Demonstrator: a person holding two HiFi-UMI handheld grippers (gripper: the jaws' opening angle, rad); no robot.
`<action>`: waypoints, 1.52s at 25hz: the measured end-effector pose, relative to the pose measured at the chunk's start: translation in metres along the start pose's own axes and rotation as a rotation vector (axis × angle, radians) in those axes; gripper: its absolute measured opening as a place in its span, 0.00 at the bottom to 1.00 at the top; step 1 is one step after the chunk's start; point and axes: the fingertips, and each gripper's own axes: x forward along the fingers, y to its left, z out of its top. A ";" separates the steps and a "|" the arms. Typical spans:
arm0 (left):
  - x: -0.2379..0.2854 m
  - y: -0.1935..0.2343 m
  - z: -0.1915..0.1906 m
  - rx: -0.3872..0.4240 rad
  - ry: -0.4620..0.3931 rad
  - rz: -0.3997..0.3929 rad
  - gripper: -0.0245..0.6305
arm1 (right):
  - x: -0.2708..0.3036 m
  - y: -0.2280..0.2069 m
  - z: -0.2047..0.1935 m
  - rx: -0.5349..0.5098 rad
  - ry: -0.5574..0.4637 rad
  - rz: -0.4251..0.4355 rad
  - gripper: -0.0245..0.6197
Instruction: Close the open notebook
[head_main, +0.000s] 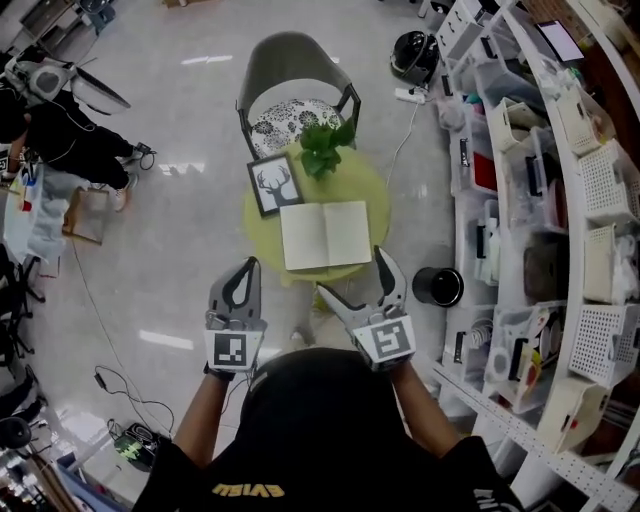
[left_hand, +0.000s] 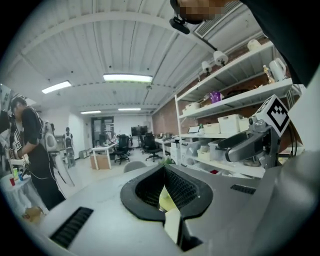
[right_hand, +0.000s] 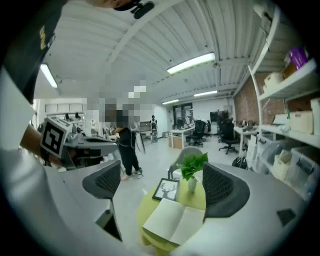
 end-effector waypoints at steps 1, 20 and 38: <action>0.006 -0.001 0.001 0.012 0.010 0.004 0.07 | 0.005 0.000 -0.002 0.022 0.011 0.033 0.80; 0.031 0.040 -0.053 -0.027 0.059 -0.005 0.07 | 0.050 0.012 -0.131 -0.093 0.376 -0.024 0.77; 0.057 0.044 -0.175 -0.065 0.133 -0.110 0.07 | 0.113 0.028 -0.266 -0.327 0.558 -0.120 0.73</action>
